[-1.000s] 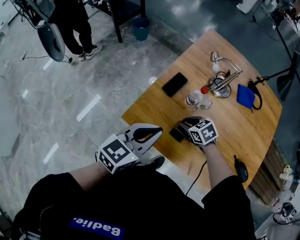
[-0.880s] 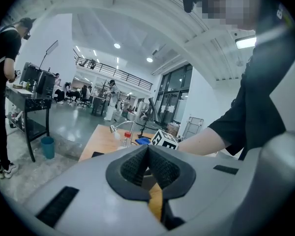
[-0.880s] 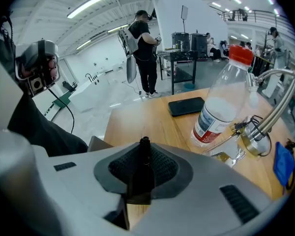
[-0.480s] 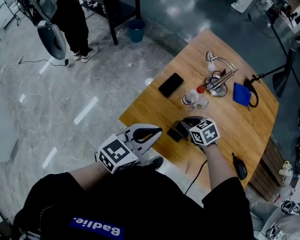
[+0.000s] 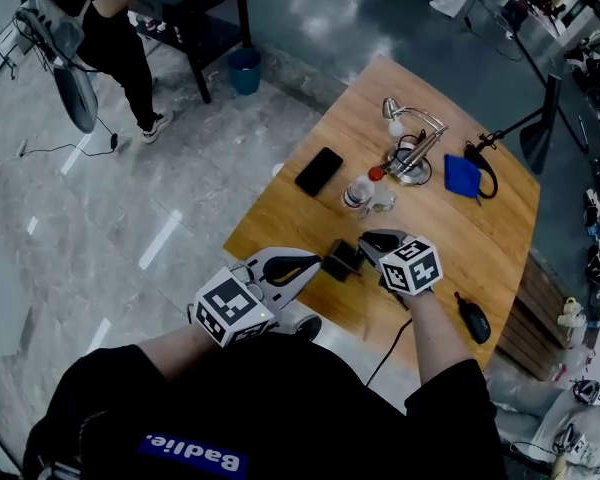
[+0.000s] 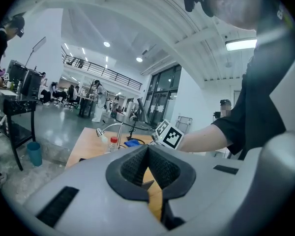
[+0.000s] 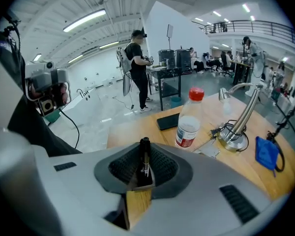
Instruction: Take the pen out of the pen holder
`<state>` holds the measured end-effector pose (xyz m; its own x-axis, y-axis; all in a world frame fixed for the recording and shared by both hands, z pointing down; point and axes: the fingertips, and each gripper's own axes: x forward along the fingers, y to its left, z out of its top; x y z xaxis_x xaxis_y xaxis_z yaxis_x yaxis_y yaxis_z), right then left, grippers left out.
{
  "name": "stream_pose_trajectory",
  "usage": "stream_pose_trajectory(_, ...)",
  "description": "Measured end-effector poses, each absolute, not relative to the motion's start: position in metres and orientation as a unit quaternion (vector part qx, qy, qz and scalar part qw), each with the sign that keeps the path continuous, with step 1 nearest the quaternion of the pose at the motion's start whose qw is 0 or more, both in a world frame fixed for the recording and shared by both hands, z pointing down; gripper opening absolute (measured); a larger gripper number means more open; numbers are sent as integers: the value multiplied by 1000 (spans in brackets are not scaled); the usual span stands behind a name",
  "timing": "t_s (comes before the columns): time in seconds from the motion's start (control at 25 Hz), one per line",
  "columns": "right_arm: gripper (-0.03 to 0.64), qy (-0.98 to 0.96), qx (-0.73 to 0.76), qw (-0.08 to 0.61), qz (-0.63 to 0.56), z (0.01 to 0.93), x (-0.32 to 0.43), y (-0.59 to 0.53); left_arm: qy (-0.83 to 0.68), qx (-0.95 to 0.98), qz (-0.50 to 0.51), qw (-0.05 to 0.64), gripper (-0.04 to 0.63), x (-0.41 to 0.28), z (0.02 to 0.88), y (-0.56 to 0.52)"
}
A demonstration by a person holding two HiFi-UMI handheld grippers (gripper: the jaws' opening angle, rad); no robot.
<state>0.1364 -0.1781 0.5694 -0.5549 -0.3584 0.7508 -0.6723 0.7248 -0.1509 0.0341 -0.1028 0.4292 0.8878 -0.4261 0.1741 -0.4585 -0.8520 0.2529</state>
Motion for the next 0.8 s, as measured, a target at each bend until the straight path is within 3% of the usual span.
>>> stream_pose_trajectory(0.8, 60, -863, 399, 192, 246, 466, 170, -138, -149, 978, 57, 134, -2, 78, 414, -93)
